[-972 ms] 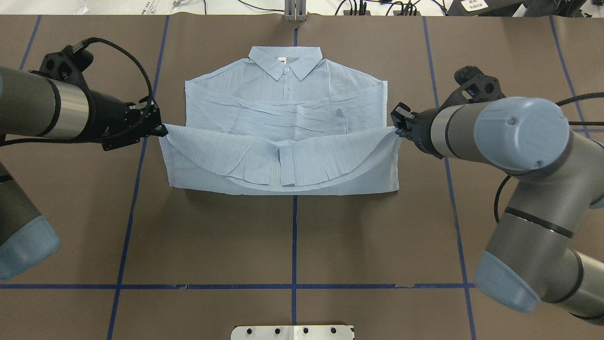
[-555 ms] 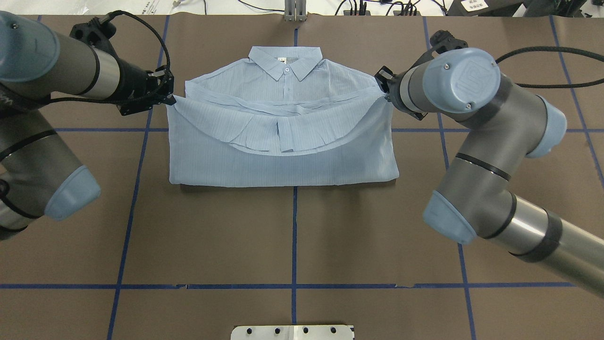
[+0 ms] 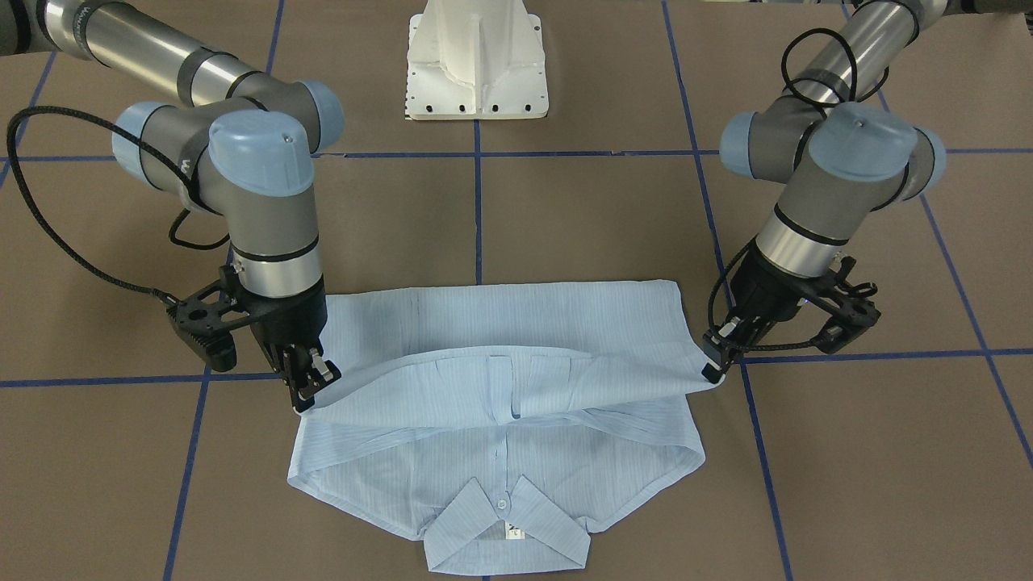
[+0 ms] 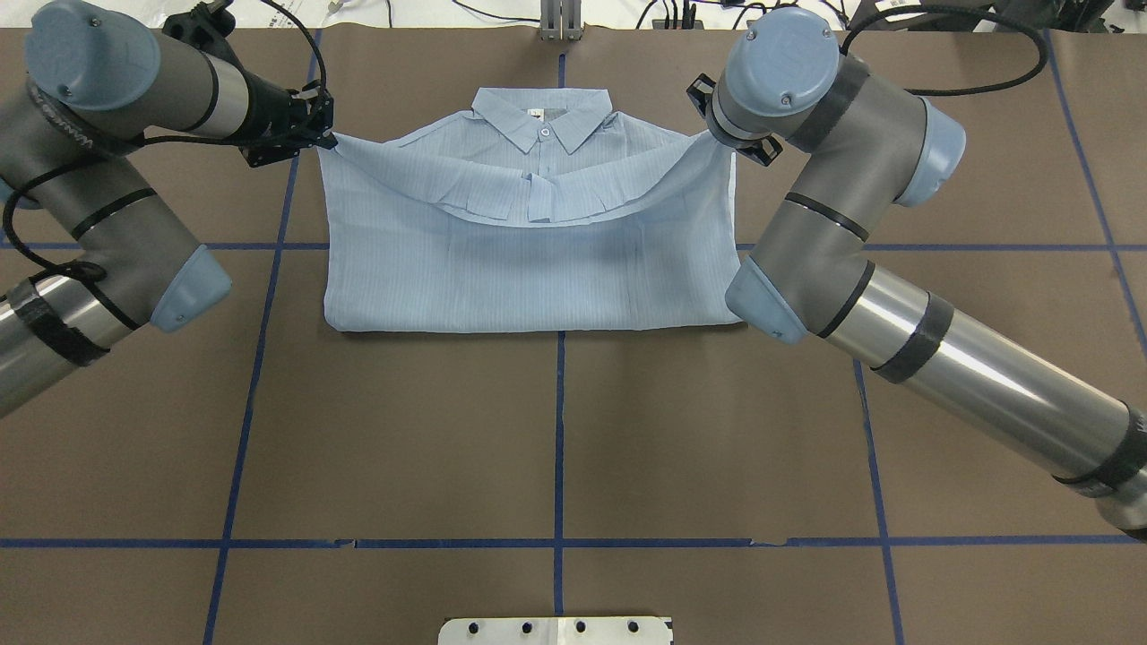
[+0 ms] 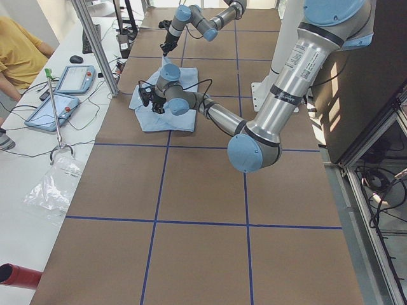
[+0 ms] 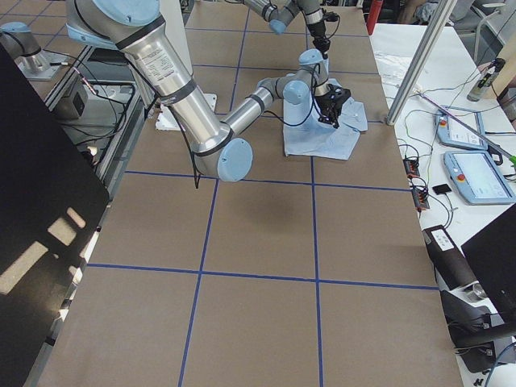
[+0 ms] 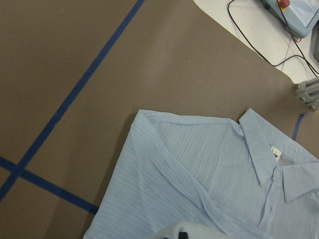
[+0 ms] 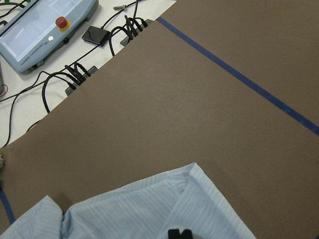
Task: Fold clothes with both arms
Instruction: 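Lift the hem and fold it toward the collar with both grippers, then release the hem near the collar with both grippers, then move the right gripper to the folded edge nearest it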
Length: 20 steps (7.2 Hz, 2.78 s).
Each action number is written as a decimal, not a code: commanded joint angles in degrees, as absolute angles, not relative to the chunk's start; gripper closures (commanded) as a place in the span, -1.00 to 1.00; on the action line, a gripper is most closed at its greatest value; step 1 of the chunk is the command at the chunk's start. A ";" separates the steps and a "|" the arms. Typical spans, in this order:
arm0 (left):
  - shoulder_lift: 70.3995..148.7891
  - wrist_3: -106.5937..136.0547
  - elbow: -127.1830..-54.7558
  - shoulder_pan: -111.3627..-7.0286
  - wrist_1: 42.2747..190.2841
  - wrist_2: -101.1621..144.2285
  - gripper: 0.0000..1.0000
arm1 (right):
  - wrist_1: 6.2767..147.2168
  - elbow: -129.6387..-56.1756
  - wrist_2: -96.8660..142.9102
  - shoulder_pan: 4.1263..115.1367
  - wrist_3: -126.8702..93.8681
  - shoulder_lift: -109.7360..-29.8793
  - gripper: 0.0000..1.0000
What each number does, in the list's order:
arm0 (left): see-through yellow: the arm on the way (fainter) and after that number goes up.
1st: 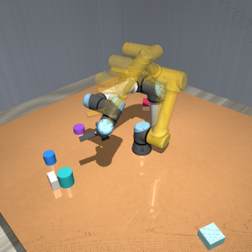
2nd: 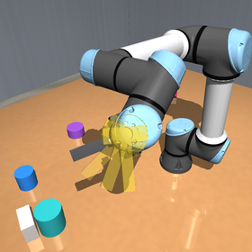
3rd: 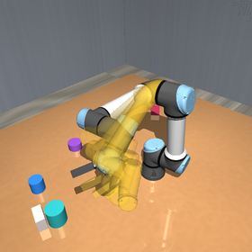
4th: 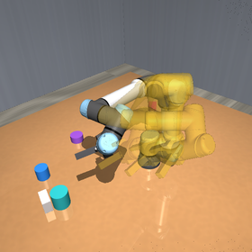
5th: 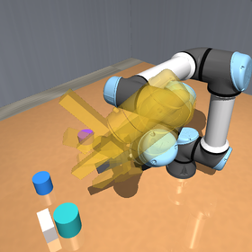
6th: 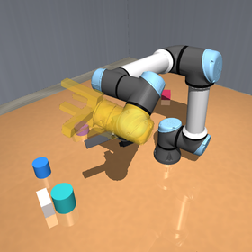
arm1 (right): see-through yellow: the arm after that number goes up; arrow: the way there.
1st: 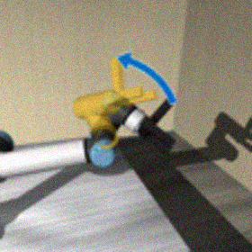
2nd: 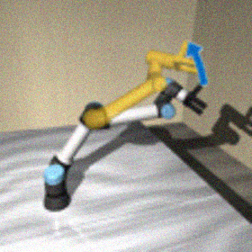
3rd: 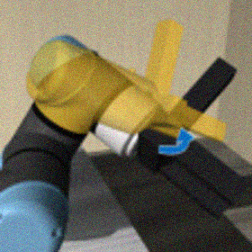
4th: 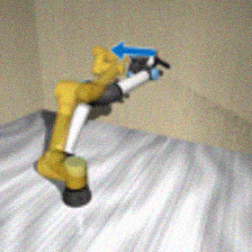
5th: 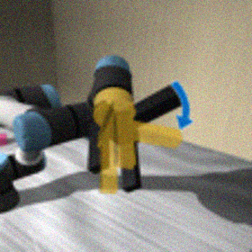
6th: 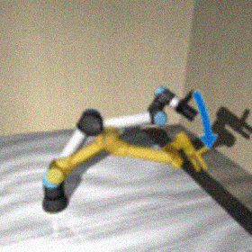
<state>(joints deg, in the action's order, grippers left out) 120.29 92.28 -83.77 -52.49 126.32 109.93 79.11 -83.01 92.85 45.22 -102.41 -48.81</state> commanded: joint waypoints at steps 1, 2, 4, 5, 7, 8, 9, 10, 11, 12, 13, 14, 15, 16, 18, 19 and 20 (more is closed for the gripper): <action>126.52 92.37 -72.92 -53.35 130.32 107.17 1.00 | 75.41 -74.21 93.43 47.10 -102.30 -44.94 1.00; 127.61 92.37 -68.60 -53.26 134.17 106.62 1.00 | 75.41 -72.35 93.43 47.11 -102.30 -43.87 1.00; 127.70 92.37 -67.07 -53.00 135.17 106.44 1.00 | 73.93 -68.13 93.43 46.85 -102.22 -42.36 1.00; 127.71 92.37 -66.89 -52.82 135.87 106.09 1.00 | 71.39 -66.98 93.43 46.85 -102.30 -42.45 1.00; 127.79 92.37 -66.10 -52.47 136.32 106.08 0.94 | 71.28 -66.71 93.51 46.85 -102.30 -42.45 1.00; 127.79 92.37 -66.09 -52.47 136.41 106.08 0.56 | 71.19 -66.71 93.52 46.76 -102.22 -42.36 0.53; 127.79 92.37 -66.18 -52.56 136.49 106.17 0.47 | 71.19 -66.80 93.52 46.41 -102.22 -42.28 -0.84; 127.62 92.37 -66.27 -52.56 137.45 106.17 0.39 | 71.28 -67.32 93.52 46.06 -102.13 -42.71 -1.00; 127.62 92.55 -66.62 -52.65 137.63 106.17 0.39 | 71.19 -70.72 93.60 46.05 -101.69 -44.98 -1.00; 127.62 92.64 -67.67 -52.73 137.46 106.43 0.39 | 71.19 -77.10 93.69 44.49 -101.34 -49.26 -1.00; 127.44 92.64 -68.02 -52.73 137.46 106.52 0.39 | 70.93 -82.56 93.60 42.12 -101.42 -53.83 -1.00; 127.35 92.64 -68.03 -52.82 137.55 106.52 0.39 | 71.01 -88.36 93.60 40.36 -101.43 -59.36 -1.00; 127.18 92.64 -68.11 -52.82 137.55 106.52 0.39 | 70.93 -92.77 93.43 38.60 -101.69 -63.42 -1.00; 126.83 92.64 -69.33 -52.91 137.20 106.52 0.39 | 70.93 -93.16 92.91 36.50 -101.69 -65.02 -1.00; 126.30 92.37 -69.78 -52.91 137.11 106.44 0.39 | 70.93 -92.46 92.99 35.78 -101.16 -65.13 -1.00; 126.21 92.29 -70.05 -52.91 137.11 106.35 0.39 | 71.01 -92.29 92.99 35.68 -101.08 -64.95 -1.00; 125.95 92.29 -70.57 -52.91 137.02 106.35 0.39 | 70.93 -92.11 92.90 35.42 -101.86 -64.26 -0.89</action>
